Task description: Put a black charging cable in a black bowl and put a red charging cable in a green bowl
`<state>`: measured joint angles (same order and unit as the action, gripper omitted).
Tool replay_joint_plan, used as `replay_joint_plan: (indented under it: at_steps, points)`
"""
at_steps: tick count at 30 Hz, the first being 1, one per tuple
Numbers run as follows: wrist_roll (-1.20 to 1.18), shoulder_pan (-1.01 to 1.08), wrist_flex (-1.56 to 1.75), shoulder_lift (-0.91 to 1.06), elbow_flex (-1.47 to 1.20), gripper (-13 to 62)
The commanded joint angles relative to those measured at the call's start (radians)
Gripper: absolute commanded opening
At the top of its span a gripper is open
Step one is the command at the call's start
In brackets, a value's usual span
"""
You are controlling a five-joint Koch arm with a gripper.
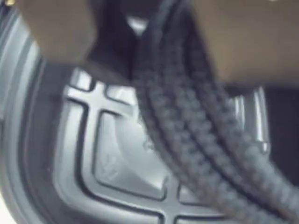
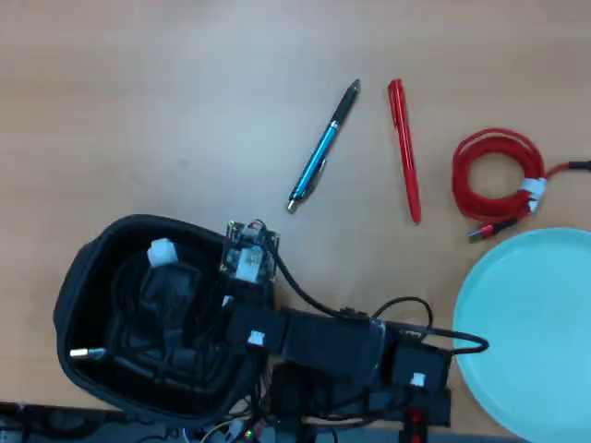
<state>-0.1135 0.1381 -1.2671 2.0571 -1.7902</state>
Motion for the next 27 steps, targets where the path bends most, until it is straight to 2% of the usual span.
replay_joint_plan:
  at_steps: [1, 7, 19, 27]
  points:
    - [0.011, -0.018, 0.161, 0.034, 0.055, -2.9]
    - [0.002, -0.041, 0.206, -0.066, 0.055, 7.4]
    - [0.000, -0.063, 0.236, -0.110, 0.044, 20.2]
    - [-0.006, -0.083, 0.227, -0.110, 0.021, 36.5]
